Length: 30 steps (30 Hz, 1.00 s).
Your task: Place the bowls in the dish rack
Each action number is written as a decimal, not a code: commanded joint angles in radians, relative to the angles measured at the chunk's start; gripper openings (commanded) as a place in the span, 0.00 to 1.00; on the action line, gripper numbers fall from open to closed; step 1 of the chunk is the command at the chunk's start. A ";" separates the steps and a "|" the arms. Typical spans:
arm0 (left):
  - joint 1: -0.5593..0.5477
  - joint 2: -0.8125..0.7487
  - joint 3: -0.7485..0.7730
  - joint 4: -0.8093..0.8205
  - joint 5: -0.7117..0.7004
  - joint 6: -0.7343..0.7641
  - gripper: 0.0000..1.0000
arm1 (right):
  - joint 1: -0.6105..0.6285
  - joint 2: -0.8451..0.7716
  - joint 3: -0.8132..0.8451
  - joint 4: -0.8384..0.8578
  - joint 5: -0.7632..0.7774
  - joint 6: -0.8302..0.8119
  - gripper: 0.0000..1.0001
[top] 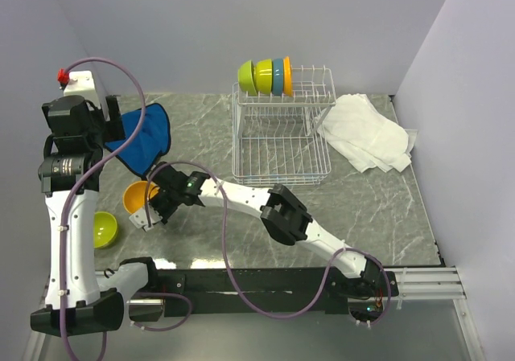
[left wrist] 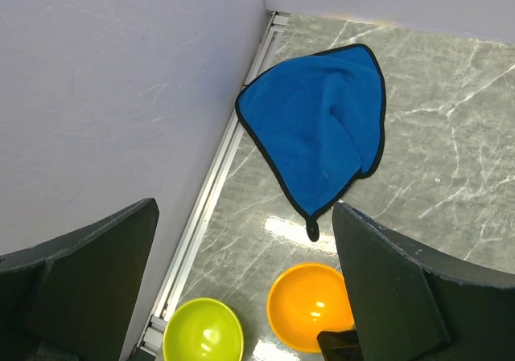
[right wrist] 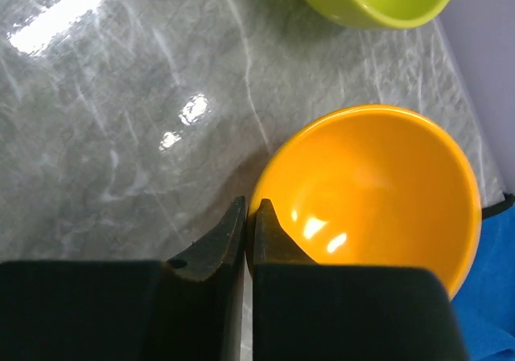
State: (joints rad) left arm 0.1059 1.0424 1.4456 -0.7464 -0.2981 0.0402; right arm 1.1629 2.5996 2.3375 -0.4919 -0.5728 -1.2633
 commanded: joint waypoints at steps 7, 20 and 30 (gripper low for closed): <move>-0.038 -0.039 0.015 0.027 -0.009 -0.013 0.97 | 0.003 -0.153 -0.042 -0.030 0.045 0.008 0.00; -0.066 -0.027 -0.056 0.312 0.131 -0.108 0.97 | -0.089 -0.748 -0.351 -0.094 0.234 0.401 0.00; -0.084 0.105 -0.179 0.285 0.467 -0.131 0.95 | -0.452 -0.915 -0.285 0.036 0.145 1.050 0.00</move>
State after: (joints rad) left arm 0.0391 1.0855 1.2827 -0.4755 0.0261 -0.0765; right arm 0.8711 1.7329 2.0315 -0.5571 -0.3683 -0.5358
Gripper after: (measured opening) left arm 0.958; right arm 0.043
